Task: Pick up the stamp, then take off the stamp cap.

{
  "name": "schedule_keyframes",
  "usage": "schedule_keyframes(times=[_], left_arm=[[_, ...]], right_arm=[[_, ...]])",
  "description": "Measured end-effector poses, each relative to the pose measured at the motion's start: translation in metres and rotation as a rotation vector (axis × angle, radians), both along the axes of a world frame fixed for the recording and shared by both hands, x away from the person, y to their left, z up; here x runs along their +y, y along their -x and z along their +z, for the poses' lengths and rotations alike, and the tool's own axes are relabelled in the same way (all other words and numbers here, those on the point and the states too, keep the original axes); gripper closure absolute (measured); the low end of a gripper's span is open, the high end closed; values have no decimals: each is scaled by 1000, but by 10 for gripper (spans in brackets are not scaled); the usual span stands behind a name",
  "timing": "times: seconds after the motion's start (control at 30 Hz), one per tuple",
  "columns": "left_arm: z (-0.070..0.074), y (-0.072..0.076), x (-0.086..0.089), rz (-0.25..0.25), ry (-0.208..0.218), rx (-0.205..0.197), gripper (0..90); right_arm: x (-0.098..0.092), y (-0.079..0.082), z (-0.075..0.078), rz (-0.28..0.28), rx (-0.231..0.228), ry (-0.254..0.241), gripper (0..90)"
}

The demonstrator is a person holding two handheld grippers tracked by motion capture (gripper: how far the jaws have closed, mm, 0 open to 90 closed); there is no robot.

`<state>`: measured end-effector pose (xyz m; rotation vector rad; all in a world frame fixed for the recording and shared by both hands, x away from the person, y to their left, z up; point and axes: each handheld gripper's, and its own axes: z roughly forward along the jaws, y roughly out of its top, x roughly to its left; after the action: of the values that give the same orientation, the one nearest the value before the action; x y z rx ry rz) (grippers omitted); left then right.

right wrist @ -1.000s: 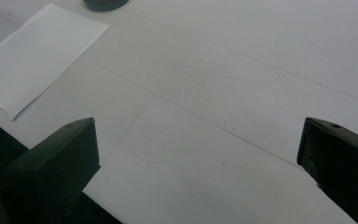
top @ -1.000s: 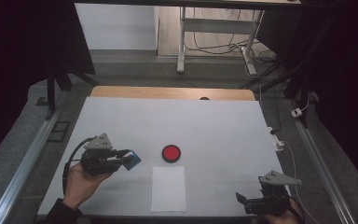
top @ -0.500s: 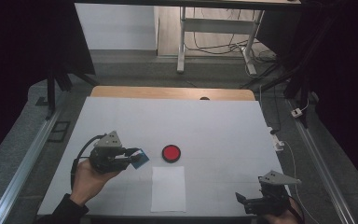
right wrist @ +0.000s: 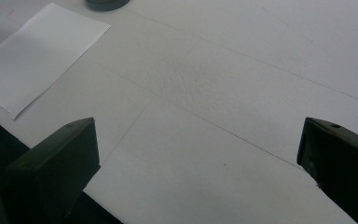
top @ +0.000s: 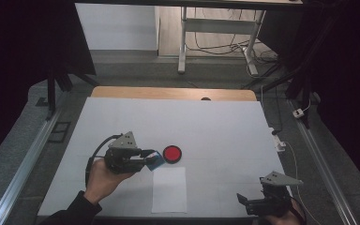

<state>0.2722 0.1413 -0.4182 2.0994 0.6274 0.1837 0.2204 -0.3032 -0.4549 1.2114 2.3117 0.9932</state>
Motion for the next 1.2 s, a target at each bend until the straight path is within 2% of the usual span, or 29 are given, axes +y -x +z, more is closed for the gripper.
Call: schedule_keyframes(times=[0.13, 0.3, 0.43, 0.77, 0.97, 1.07, 1.2], left_arm=[[0, 1, -2, -14, 40, 8, 705], [1, 4, -7, -42, 67, 5, 704], [0, 5, -11, -56, 54, -2, 704], [4, 5, -14, -93, 61, -2, 704], [6, 6, -15, -104, 50, -15, 704], [7, 4, -16, -109, 56, -10, 704], [8, 2, -19, -115, 58, -24, 704]], right_arm=[[1, 0, 0, 4, -2, 5, 1], [1, 0, 0, 6, -3, 10, 1], [1, 0, 0, 8, -4, 10, 1], [0, 2, 2, 15, -18, -9, 1], [8, 4, 9, 42, -65, -81, 0], [11, 4, 11, 54, -69, -91, 0], [17, 4, 13, 87, -63, -106, 0]])
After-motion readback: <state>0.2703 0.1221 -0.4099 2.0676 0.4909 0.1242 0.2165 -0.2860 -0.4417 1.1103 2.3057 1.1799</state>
